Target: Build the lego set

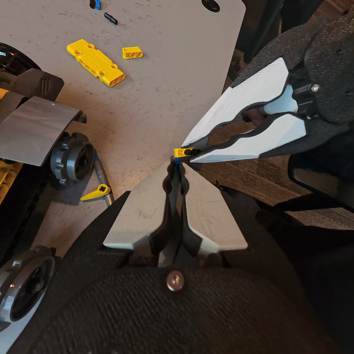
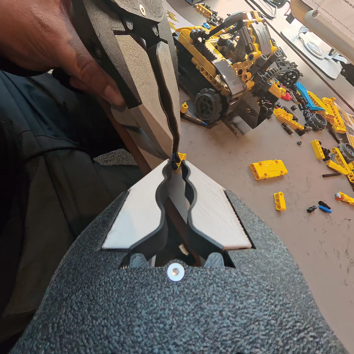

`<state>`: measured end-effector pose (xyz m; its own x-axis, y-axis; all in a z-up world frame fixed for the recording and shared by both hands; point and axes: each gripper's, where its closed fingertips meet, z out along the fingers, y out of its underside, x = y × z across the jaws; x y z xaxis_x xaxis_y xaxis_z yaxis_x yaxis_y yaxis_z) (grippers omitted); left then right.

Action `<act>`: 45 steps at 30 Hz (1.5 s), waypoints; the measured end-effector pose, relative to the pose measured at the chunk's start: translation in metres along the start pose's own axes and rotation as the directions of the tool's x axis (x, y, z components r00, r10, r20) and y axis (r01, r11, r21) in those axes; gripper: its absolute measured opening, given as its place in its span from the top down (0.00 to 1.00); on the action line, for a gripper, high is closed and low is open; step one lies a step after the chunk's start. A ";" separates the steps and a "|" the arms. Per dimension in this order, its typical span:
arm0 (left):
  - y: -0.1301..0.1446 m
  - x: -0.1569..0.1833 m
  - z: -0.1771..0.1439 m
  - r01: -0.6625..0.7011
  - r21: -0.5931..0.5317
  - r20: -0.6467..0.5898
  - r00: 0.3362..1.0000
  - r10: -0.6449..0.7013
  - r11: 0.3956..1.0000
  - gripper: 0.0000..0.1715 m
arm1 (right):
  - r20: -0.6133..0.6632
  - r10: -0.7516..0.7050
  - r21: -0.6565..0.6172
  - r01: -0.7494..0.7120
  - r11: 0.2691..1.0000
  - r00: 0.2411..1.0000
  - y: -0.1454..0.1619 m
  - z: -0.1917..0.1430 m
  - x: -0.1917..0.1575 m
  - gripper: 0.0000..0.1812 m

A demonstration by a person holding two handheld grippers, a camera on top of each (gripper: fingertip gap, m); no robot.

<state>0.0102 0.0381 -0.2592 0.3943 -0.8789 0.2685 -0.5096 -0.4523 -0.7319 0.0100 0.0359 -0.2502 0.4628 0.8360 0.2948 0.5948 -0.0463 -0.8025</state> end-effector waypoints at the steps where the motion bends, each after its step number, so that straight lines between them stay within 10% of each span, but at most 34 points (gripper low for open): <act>1: 0.000 0.001 0.000 0.001 -0.002 -0.006 1.000 -0.001 1.000 1.00 | 0.010 0.001 0.004 -0.001 1.000 1.000 0.000 0.000 -0.001 0.95; 24: -0.002 0.009 -0.006 0.005 0.010 -0.132 0.991 -0.003 1.000 0.89 | 0.077 0.059 -0.015 -0.058 0.998 0.995 0.009 0.003 0.003 0.96; 45: 0.067 0.014 -0.070 -0.386 -0.025 0.096 0.917 0.387 0.922 0.81 | 0.054 0.428 -0.031 -0.427 0.904 0.902 -0.011 0.021 0.026 0.96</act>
<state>-0.0719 -0.0156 -0.2604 0.2380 -0.9664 -0.0974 -0.6416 -0.0812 -0.7627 0.0011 0.0695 -0.2446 0.6366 0.7639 -0.1057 0.3604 -0.4158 -0.8350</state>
